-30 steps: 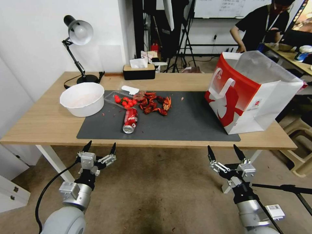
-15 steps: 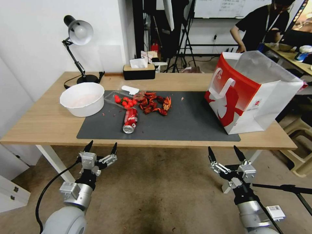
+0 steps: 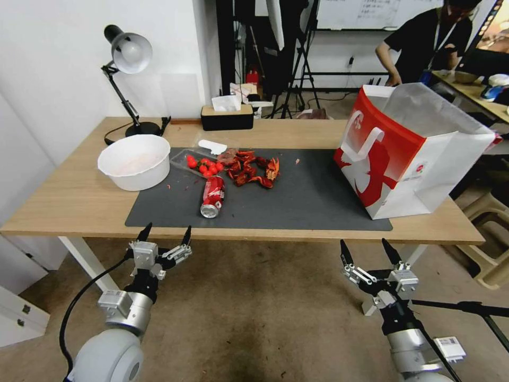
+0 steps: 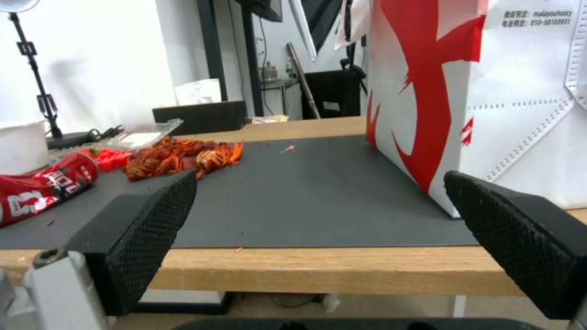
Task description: Pick up the trash from the table and place it into the takeout bag.
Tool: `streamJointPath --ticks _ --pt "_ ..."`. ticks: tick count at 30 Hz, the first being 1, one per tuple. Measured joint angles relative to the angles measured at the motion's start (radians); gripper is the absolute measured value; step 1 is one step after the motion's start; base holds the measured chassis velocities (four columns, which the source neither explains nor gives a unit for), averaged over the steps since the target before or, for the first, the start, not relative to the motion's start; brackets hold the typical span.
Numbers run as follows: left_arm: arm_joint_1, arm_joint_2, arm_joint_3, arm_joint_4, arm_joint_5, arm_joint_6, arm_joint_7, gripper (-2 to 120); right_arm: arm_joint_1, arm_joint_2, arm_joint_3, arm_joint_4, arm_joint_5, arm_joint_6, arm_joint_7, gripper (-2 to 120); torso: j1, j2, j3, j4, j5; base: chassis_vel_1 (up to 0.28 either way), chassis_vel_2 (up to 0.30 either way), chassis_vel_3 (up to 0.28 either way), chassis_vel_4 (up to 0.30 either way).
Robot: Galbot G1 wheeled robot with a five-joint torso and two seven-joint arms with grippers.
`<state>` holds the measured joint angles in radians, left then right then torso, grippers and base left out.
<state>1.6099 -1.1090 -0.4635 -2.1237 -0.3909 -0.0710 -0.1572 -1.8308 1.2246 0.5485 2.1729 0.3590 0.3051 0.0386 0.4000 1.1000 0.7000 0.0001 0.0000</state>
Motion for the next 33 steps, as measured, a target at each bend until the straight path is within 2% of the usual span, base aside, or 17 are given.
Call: streamJointPath --ticks 9,11,15,20,25,33 --pt "-0.135 0.004 0.073 0.014 -0.082 0.004 -0.059 100 0.002 0.003 -0.002 -0.011 0.001 0.007 -0.002 100 0.000 0.000 0.000 -0.0002 0.0000 0.000 0.000 0.000 0.000" --pt "-0.185 0.010 0.102 0.023 -0.103 0.027 -0.096 100 0.001 0.007 -0.001 -0.014 -0.002 0.009 -0.002 100 0.000 0.000 0.000 0.0000 0.0000 0.000 0.000 0.000 0.000" --pt "-0.244 0.016 0.133 0.027 -0.159 0.071 -0.129 100 -0.001 0.015 -0.005 -0.014 -0.012 0.009 -0.003 100 0.000 0.000 0.000 -0.0001 0.0000 0.000 0.000 0.000 0.000" --pt "-0.305 0.020 0.169 0.050 -0.206 0.094 -0.144 100 0.001 0.023 -0.011 -0.011 -0.023 0.008 -0.001 100 0.000 0.000 0.000 -0.0001 0.0001 0.000 0.000 0.000 0.000" --pt "-0.411 0.017 0.249 0.101 -0.235 0.149 -0.180 100 -0.007 0.029 -0.015 -0.001 -0.040 0.006 0.001 100 0.000 0.000 0.000 -0.0002 0.0000 0.000 0.000 0.000 0.000" --pt "-0.443 0.012 0.274 0.122 -0.239 0.165 -0.193 100 -0.012 0.030 -0.013 0.002 -0.041 0.006 0.001 100 0.000 0.000 0.000 -0.0002 0.0002 0.000 0.000 0.000 0.000"
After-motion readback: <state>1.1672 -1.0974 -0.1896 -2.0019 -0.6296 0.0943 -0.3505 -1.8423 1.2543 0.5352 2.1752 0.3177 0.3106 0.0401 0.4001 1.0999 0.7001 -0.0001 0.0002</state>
